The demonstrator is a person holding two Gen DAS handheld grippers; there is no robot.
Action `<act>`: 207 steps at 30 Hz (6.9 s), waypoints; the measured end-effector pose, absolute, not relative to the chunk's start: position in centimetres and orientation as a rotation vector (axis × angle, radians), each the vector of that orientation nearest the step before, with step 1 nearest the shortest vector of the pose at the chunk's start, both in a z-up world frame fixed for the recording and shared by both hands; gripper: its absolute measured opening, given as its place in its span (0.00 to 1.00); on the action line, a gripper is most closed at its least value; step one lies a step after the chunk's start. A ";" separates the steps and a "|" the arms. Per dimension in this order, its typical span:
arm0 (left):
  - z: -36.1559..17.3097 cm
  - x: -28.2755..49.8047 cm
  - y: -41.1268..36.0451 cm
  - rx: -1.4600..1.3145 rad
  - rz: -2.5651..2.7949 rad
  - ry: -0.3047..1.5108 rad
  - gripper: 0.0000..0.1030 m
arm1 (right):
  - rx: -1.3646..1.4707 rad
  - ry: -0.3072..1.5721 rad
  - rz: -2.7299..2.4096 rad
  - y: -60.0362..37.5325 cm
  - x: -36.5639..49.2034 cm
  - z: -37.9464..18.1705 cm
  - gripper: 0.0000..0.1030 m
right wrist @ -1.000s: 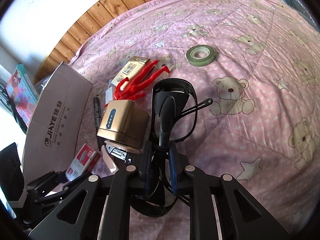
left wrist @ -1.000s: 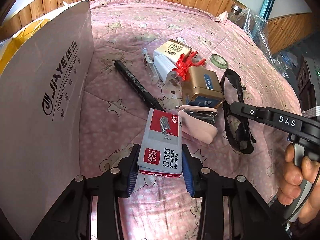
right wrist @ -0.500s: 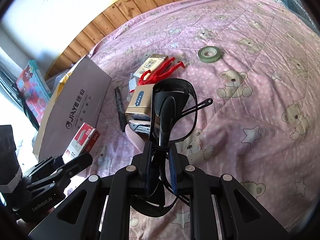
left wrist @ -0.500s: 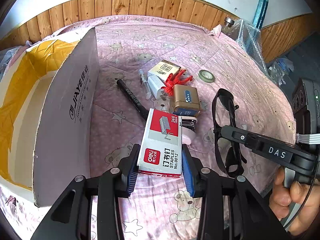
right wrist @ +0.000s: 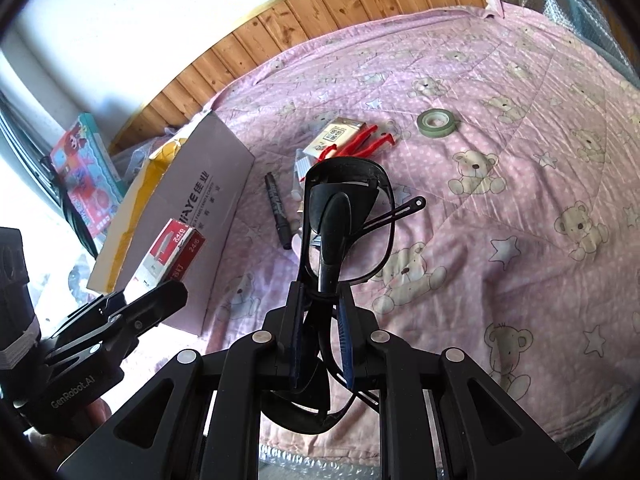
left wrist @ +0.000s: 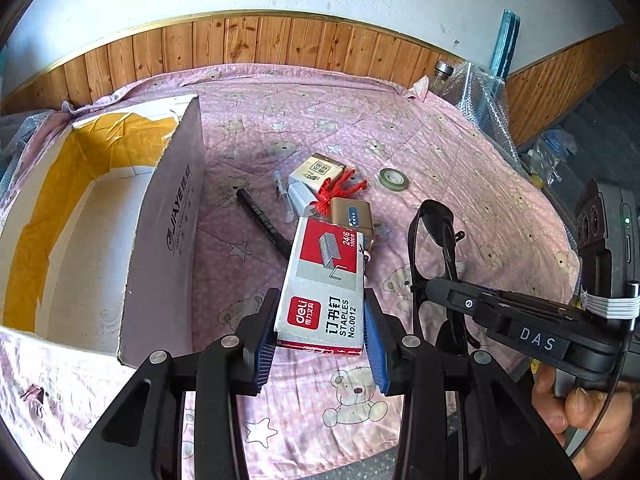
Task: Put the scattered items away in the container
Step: 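Carry the staples box and glasses with both tools over the cardboard box, then open the left tool to drop the staples box while the right tool releases the glasses, then withdraw both open tools from the box toward the remaining items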
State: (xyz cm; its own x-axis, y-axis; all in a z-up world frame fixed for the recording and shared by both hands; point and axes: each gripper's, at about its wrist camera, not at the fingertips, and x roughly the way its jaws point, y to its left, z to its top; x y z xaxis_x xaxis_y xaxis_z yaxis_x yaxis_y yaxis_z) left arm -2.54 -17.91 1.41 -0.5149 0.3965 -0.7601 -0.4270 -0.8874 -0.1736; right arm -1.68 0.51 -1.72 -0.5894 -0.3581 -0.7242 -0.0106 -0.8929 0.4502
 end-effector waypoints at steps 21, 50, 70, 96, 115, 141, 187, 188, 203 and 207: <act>7.2 0.4 -22.8 -1.007 2.483 -0.104 0.39 | 1.173 -0.470 -2.557 -5.2 1.6 3.8 0.16; 9.9 -4.0 -31.2 -1.043 2.638 -0.249 0.39 | 1.108 -0.284 -2.463 -14.4 -3.7 9.0 0.16; 8.7 -8.9 -34.0 -1.170 2.652 -0.237 0.39 | 1.097 -0.242 -2.412 -18.6 -8.8 10.3 0.17; 6.7 -12.1 -37.2 -1.281 2.679 -0.274 0.39 | 1.153 -0.214 -2.299 -22.7 -12.5 8.3 0.17; 3.8 -13.8 -37.6 -1.407 2.641 -0.228 0.39 | 1.273 -0.189 -2.222 -24.2 -16.3 5.6 0.17; 3.2 -17.6 -37.6 -1.441 2.603 -0.174 0.39 | 1.404 -0.220 -2.183 -24.1 -21.4 3.7 0.17; 4.2 -9.8 -33.6 -1.479 2.563 -0.090 0.52 | 1.224 -0.456 -2.142 -18.1 -9.5 4.4 0.25; 4.4 -9.6 -33.2 -1.473 2.563 -0.080 0.52 | 1.220 -0.459 -2.142 -17.9 -9.3 4.4 0.25; 5.6 -6.6 -28.0 -1.411 2.545 0.023 0.52 | 1.196 -0.557 -2.171 -12.7 -6.1 3.9 0.25; 5.7 -5.9 -26.4 -1.398 2.525 0.048 0.52 | 1.204 -0.586 -2.178 -11.4 -5.6 3.5 0.25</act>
